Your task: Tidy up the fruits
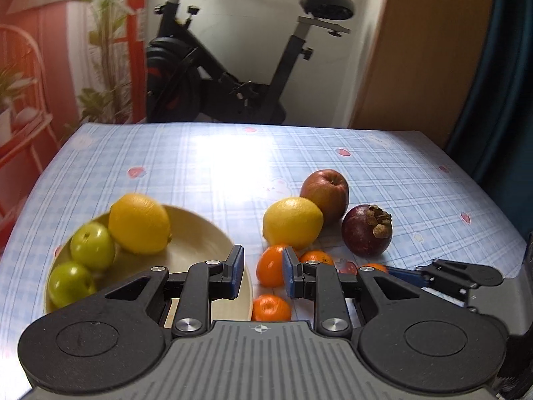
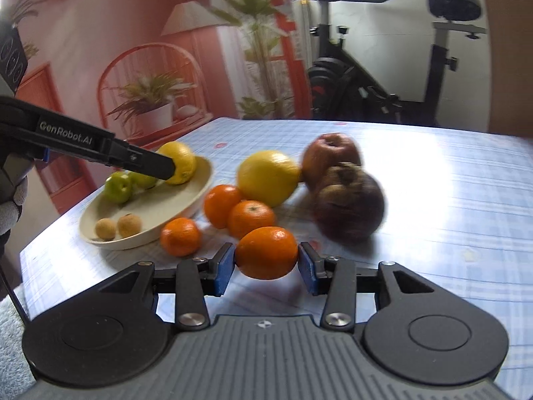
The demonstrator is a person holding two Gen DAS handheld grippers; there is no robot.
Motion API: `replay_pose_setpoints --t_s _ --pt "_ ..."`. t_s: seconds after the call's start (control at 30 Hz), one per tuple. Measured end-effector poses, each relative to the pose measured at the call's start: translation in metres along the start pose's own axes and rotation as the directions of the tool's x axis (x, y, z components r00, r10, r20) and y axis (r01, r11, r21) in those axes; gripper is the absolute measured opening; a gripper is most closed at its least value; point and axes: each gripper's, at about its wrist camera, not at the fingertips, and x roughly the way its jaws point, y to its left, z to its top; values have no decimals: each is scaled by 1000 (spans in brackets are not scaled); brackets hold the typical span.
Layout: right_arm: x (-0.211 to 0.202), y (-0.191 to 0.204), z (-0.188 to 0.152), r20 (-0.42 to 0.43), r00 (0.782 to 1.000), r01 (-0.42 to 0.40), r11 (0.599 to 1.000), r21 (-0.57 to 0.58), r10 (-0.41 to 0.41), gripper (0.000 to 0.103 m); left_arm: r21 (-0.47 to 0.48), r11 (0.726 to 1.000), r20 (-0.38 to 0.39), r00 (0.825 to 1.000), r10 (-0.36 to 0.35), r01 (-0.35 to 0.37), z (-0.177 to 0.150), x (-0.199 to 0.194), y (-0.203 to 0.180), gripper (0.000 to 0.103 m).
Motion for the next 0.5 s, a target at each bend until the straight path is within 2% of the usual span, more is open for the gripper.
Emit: replay_pose_setpoints --t_s 0.1,0.23,0.5 --pt "-9 -16 0 9 999 33 999 34 -33 44 -2 999 -25 999 -40 40 5 15 4 27" --pt "-12 -29 1 14 999 33 994 100 -34 44 -61 996 -78 994 -73 68 6 36 11 27" --pt "-10 -25 1 -4 1000 15 997 71 -14 44 -169 981 -101 988 -117 99 11 60 21 27"
